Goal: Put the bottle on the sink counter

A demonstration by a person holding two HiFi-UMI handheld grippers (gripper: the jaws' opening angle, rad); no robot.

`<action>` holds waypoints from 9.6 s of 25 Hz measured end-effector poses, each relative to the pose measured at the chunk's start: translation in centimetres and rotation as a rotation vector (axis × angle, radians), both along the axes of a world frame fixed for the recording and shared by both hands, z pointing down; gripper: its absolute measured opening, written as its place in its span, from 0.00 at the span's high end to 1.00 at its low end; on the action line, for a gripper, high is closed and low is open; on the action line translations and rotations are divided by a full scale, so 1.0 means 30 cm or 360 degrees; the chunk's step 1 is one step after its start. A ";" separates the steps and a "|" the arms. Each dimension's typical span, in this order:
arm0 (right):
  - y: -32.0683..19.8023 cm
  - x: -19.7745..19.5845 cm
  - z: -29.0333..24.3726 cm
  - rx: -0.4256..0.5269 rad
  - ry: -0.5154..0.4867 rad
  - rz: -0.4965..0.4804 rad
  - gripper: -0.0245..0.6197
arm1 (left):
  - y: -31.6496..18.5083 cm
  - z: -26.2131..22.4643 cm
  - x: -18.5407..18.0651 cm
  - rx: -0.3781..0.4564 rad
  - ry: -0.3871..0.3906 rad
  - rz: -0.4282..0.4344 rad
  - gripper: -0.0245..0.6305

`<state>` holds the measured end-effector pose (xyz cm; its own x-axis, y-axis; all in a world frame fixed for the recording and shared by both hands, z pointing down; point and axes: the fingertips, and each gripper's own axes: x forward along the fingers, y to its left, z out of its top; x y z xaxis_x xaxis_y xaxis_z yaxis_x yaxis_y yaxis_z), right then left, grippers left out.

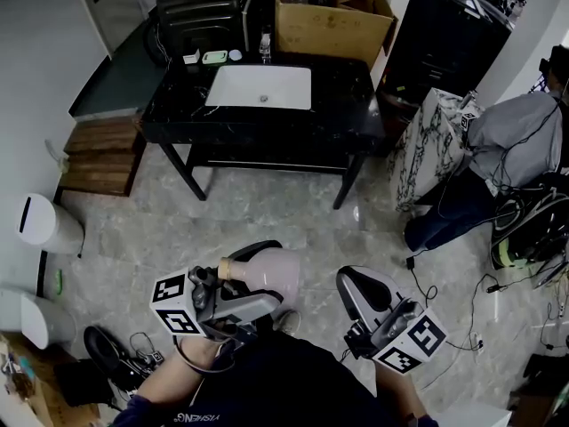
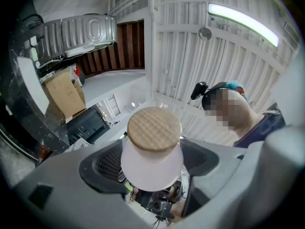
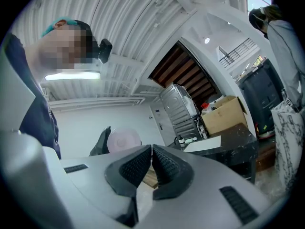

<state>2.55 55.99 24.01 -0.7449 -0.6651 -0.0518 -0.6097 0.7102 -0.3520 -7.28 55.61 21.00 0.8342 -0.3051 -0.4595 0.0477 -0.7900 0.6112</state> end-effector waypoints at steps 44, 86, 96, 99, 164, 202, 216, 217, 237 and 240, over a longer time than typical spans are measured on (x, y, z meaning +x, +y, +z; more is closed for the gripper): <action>-0.717 -0.136 0.037 -0.0103 -0.0066 0.0073 0.92 | -0.731 0.079 -0.121 -0.0089 0.0001 0.0060 0.38; -1.374 -0.214 0.083 -0.0184 -0.0023 0.0166 0.92 | -1.399 0.105 -0.204 -0.0086 -0.0039 0.0129 0.38; -1.571 -0.080 0.138 -0.0196 0.0019 0.0104 0.92 | -1.594 0.132 -0.083 -0.0137 -0.0062 0.0065 0.38; -1.633 -0.038 0.142 -0.0201 0.0012 0.0081 0.92 | -1.649 0.137 -0.037 -0.0148 -0.0075 0.0048 0.38; -2.368 0.381 0.444 -0.0547 -0.0041 0.0095 0.92 | -2.630 0.631 0.412 -0.0335 -0.0581 -0.0035 0.38; -2.413 0.428 0.502 -0.0582 -0.0067 0.0193 0.92 | -2.836 0.961 0.615 0.0040 -0.1512 0.0169 0.38; -2.400 0.445 0.533 -0.0661 -0.0074 0.0208 0.92 | -2.851 1.040 0.654 0.0180 -0.1798 0.0211 0.38; -2.397 0.446 0.538 -0.0683 -0.0073 0.0210 0.92 | -2.853 1.043 0.655 0.0185 -0.1813 0.0210 0.38; -2.416 0.461 0.546 -0.0631 -0.0110 0.0201 0.92 | -2.854 1.109 0.701 0.0473 -0.2162 0.0249 0.38; -2.413 0.465 0.551 -0.0637 -0.0110 0.0205 0.92 | -2.854 1.119 0.707 0.0490 -0.2187 0.0255 0.38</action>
